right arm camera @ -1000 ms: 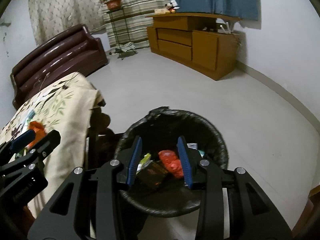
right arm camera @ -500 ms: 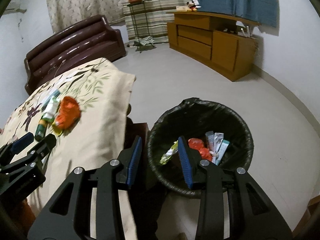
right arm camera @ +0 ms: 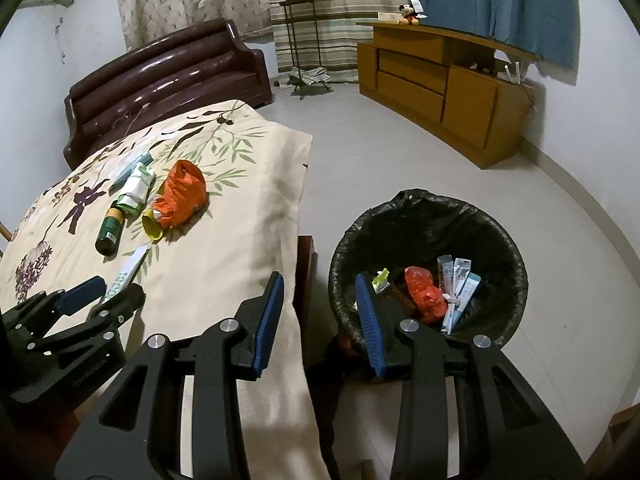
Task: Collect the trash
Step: 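Move back to the bed and grasp the white green-lettered tube with the left gripper, then grasp the green spray can with the right gripper while the left holds the tube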
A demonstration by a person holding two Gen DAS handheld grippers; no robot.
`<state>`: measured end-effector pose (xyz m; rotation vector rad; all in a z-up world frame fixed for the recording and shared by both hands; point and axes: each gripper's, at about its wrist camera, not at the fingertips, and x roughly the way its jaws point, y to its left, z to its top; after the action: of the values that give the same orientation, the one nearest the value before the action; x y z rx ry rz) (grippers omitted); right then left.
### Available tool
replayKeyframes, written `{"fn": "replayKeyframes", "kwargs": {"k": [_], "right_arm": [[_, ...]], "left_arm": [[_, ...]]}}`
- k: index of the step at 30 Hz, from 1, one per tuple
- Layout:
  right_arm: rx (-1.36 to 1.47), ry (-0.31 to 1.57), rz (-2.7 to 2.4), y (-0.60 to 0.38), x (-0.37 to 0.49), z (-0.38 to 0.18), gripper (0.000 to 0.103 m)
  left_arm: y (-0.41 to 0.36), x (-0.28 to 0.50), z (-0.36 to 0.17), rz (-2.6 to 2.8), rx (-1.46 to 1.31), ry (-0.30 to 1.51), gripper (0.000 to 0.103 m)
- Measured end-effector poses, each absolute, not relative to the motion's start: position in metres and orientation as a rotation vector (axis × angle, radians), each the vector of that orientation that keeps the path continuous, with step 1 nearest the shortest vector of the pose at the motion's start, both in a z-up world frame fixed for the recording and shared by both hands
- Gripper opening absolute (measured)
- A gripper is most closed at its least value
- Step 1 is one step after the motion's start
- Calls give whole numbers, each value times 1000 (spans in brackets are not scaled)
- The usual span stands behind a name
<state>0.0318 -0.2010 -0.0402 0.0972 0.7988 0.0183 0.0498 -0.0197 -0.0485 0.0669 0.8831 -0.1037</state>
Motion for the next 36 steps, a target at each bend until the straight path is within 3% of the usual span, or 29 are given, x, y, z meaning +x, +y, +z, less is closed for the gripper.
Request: {"fn": "replayKeyframes", "kwargs": {"k": [4,18,36], "right_arm": [[95,799,22,-199,33,-39,37],[82,785,77,-167,45,-30,37],[-15,781,293,-48,76,-23,37]], "left_arm": [[-17,47,-48,-113,73,864,19],[20,37,-26,-117,-10,798,18],[141,46,-16,104,-90,758,18]]}}
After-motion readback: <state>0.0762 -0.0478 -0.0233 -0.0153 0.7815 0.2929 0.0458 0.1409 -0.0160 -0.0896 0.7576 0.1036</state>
